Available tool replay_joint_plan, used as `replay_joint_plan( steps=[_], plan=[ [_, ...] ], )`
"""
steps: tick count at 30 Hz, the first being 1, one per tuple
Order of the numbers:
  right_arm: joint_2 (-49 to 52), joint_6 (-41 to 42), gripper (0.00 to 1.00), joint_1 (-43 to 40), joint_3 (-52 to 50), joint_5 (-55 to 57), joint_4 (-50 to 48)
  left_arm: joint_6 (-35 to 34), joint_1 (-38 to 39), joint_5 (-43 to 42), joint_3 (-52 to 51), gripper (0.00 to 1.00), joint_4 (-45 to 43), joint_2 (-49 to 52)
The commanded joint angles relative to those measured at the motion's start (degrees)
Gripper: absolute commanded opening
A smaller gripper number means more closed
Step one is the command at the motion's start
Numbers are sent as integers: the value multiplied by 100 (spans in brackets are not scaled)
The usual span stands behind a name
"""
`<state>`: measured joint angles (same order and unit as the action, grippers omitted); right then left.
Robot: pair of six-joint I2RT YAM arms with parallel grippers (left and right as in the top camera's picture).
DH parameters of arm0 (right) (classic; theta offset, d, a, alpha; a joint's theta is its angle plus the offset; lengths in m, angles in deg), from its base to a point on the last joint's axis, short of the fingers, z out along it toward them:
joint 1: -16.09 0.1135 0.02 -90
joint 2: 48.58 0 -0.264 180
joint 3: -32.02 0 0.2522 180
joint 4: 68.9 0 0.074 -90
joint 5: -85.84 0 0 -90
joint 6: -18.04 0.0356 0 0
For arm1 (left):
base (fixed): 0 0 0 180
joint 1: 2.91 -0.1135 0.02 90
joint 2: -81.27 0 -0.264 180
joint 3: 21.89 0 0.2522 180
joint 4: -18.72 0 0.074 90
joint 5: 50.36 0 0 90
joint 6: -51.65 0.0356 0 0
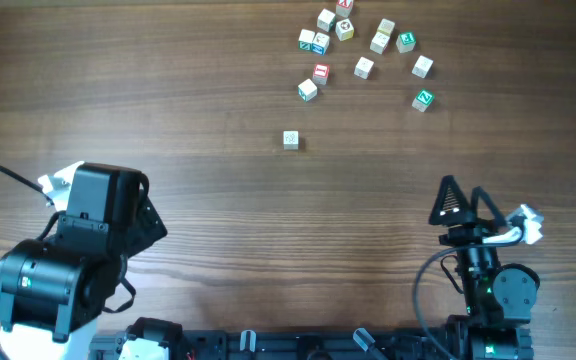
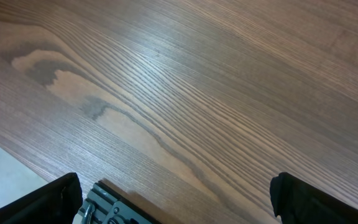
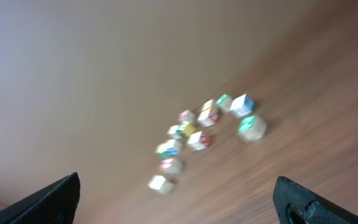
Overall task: Form a horizontal line
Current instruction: 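Reach the right gripper toward the block cluster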
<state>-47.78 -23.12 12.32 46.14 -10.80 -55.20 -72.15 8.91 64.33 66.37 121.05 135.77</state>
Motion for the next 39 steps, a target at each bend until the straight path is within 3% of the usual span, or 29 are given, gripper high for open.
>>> replay_joint_plan(
  steps=[1,3,9,15,22,25,27,30,34,39],
  plan=[
    [-20,1633,100,22,-4,-704,-463,-122,-48,138,-35,100,63,-50],
    [-4,675,100,22,48,-1196,-1014,-122,-48,138,-35,100,61,-50],
    [800,142,100,22,796,-1152,-741,-122,-48,136,-35,100,63,-50],
    [3086,-981,99,22,2055,-2081,-570,-122,-48,136,-35,100,66,-50],
    [5394,-1871,100,22,3751,-2343,1010,-120,-48,136,-35,100,66,-50],
    [5812,-1810,100,22,4061,-2531,1141,-120,-48,136,-35,100,66,-50],
    [6000,-1132,99,22,4063,-2627,979,-122,-48,136,-35,100,66,-50],
    [6218,-752,100,22,4054,-2557,1045,-120,-48,136,-35,100,66,-50],
    [6502,-1554,99,24,4059,-2579,841,-120,-48,136,-35,100,66,-50],
    [6607,-1593,99,48,4347,-2081,876,-120,-48,136,-35,100,66,-50]
  ],
)
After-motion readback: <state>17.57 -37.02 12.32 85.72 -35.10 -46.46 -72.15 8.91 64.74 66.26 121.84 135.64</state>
